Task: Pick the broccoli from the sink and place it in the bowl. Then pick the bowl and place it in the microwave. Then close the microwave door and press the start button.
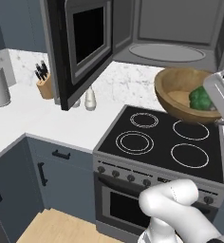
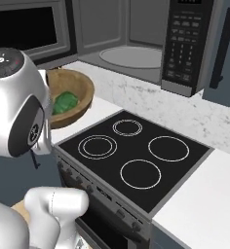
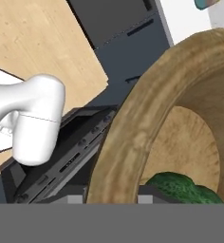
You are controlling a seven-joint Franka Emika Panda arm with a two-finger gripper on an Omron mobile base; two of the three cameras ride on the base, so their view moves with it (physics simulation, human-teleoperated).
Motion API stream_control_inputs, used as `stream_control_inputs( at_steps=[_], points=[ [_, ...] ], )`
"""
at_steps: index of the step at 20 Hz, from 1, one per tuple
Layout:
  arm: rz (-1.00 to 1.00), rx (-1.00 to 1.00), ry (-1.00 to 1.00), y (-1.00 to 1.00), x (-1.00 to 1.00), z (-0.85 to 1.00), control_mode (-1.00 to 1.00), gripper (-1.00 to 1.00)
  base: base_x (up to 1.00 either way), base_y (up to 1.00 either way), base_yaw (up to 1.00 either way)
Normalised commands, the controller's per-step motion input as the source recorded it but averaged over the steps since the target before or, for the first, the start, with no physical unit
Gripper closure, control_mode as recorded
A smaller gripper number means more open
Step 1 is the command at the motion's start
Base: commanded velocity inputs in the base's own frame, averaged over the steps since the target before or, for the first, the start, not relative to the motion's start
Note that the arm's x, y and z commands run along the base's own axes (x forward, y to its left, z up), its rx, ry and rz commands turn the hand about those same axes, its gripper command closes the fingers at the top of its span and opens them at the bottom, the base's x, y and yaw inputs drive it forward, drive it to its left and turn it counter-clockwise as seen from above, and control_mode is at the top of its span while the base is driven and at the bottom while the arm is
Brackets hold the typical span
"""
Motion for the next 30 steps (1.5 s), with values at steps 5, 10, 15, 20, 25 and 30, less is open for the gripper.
stream_control_inputs(
  at_steps=[5, 10, 15, 20, 25, 30],
  points=[
    [-0.12, 0.0, -0.05, -0.2, 0.05, 0.42, -1.0, 1.0, 0.0, 0.0, 0.0],
    [-0.09, 0.0, -0.19, -0.34, 0.24, 0.29, -1.0, 1.0, 0.0, 0.0, 0.0],
    [-0.09, 0.0, -0.34, -0.02, 0.57, 0.05, -1.0, 1.0, 0.0, 0.0, 0.0],
    [-0.16, 0.0, -0.17, -0.01, 0.89, 0.07, -1.0, 1.0, 0.0, 0.0, 0.0],
    [-0.01, 0.06, 0.16, -0.28, 0.44, 0.46, -1.0, 1.0, 0.0, 0.0, 0.0],
    [0.0, 0.02, 0.01, -0.16, 0.79, 0.24, -1.0, 1.0, 0.0, 0.0, 0.0]
  ],
)
